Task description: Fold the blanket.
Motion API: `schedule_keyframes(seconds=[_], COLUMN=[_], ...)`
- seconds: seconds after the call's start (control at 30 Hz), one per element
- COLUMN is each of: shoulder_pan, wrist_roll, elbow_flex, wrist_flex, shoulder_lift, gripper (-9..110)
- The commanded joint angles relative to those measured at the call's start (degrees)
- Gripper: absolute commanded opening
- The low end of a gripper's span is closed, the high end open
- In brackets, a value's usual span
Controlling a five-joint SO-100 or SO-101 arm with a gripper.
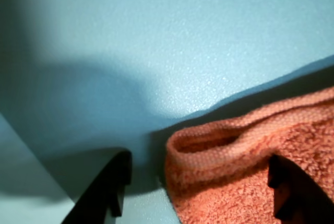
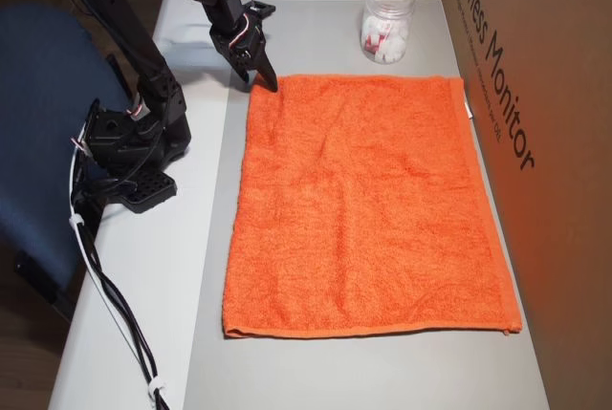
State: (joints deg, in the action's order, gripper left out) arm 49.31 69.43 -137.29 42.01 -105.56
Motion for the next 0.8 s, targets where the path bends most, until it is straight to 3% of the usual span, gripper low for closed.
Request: schedule_keyframes(seconds=[0.0,0.2,0.77], shoulder_pan=[-0.5,-0.5,-6.7], wrist_roll=[0.3,0.3,0.3], elbow_flex=[1.5,1.2,0.7], wrist_flex=[0.1,0.2,0.3], shoulder_lift=[0.3,0.3,0.3], gripper=[25,18,17])
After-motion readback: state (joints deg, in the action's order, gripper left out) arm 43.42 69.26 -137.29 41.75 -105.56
